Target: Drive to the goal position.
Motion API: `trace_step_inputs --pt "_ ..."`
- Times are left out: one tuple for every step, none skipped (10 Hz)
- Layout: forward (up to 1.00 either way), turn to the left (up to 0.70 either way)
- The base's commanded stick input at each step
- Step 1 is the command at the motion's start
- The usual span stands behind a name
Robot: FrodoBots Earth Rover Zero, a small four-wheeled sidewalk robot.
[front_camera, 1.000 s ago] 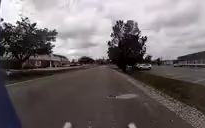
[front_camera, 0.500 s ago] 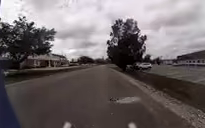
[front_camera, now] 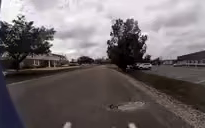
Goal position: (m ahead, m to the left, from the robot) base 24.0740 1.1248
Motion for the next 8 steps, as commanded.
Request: trace_step_inputs --pt "0.6 0.0" --pt "0.6 0.0" --pt "0.6 0.0" --pt "0.6 0.0" --pt "0.6 0.0" --pt "0.6 0.0" --pt "0.6 0.0" --pt "0.6 0.0"
